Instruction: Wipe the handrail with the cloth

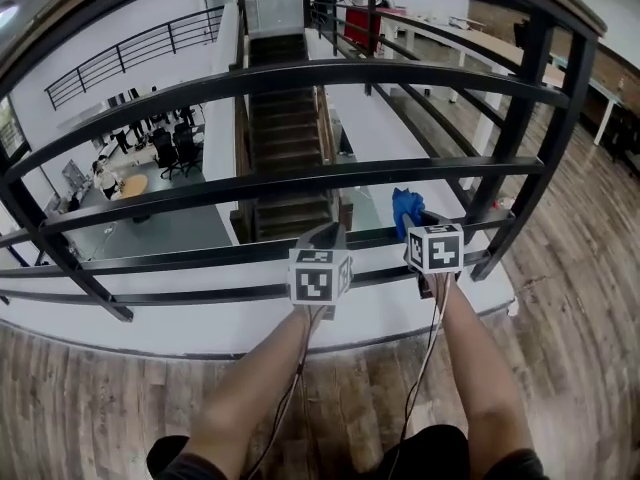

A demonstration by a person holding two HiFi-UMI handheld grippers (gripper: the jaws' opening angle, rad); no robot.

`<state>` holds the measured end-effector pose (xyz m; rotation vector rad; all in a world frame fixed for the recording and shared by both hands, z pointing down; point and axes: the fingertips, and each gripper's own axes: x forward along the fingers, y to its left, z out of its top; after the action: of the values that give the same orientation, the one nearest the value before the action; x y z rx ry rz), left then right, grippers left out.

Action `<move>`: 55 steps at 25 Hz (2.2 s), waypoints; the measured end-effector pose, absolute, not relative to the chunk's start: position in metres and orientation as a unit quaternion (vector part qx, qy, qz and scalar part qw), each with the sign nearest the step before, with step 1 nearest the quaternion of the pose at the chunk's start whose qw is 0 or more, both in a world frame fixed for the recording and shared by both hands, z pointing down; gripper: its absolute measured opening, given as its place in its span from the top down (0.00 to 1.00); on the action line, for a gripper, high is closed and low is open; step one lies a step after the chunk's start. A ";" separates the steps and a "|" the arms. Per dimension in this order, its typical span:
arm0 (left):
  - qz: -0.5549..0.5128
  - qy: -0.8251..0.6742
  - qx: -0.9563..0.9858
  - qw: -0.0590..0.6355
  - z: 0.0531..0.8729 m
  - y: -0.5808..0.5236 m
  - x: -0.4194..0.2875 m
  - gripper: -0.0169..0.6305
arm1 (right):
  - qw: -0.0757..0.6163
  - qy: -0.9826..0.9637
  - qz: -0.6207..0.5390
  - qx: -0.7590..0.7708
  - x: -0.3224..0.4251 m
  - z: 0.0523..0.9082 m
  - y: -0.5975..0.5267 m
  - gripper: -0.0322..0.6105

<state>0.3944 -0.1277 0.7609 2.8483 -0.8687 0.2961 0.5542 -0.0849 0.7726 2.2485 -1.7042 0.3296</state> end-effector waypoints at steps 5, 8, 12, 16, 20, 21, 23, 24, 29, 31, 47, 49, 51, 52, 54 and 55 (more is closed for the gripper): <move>0.096 -0.259 0.958 0.075 0.755 -0.104 0.440 0.97 | 0.151 -0.571 0.119 0.798 0.609 0.771 -0.062 0.80; 0.093 -0.240 0.963 0.081 0.753 -0.090 0.469 0.97 | 0.149 -0.554 0.126 0.809 0.644 0.770 -0.048 0.80; 0.096 -0.218 0.968 0.079 0.754 -0.075 0.501 0.97 | 0.154 -0.526 0.134 0.826 0.695 0.773 -0.027 0.80; 0.095 -0.206 0.971 0.072 0.752 -0.064 0.524 0.97 | 0.155 -0.513 0.132 0.834 0.736 0.770 -0.011 0.80; 0.097 -0.194 0.973 0.074 0.752 -0.054 0.539 0.97 | 0.168 -0.501 0.134 0.838 0.771 0.771 0.005 0.80; 0.096 -0.192 0.974 0.075 0.752 -0.053 0.541 0.97 | 0.168 -0.500 0.138 0.838 0.779 0.771 0.009 0.80; 0.095 -0.191 0.974 0.074 0.750 -0.052 0.543 0.97 | 0.163 -0.499 0.147 0.838 0.795 0.772 0.015 0.80; 0.094 -0.190 0.974 0.074 0.749 -0.052 0.543 0.97 | 0.161 -0.496 0.149 0.840 0.803 0.771 0.019 0.79; 0.091 -0.197 0.973 0.072 0.748 -0.056 0.526 0.97 | 0.141 -0.482 0.142 0.853 0.811 0.766 0.021 0.80; 0.088 -0.202 0.973 0.070 0.748 -0.057 0.510 0.97 | 0.141 -0.487 0.125 0.853 0.794 0.760 0.019 0.80; 0.064 -0.384 0.921 0.017 0.758 -0.209 0.180 0.97 | 0.103 -0.717 0.053 0.688 0.336 0.740 -0.167 0.80; 0.072 -0.411 0.909 -0.008 0.758 -0.229 0.125 0.97 | 0.106 -0.741 0.042 0.661 0.264 0.740 -0.188 0.80; 0.078 -0.435 0.897 -0.003 0.761 -0.250 0.071 0.97 | 0.106 -0.765 0.041 0.634 0.195 0.743 -0.205 0.80; 0.080 -0.447 0.891 0.002 0.763 -0.261 0.044 0.97 | 0.106 -0.775 0.044 0.621 0.162 0.745 -0.213 0.80; 0.081 -0.464 0.882 0.002 0.764 -0.279 -0.008 0.97 | 0.110 -0.793 0.047 0.598 0.102 0.745 -0.231 0.80; 0.080 -0.471 0.878 -0.002 0.764 -0.286 -0.033 0.97 | 0.114 -0.800 0.044 0.588 0.074 0.744 -0.239 0.80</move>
<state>-0.0333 -0.2861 0.7637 2.7621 -1.4820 0.2518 0.0741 -0.2394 0.7443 1.7242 -2.3446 0.1298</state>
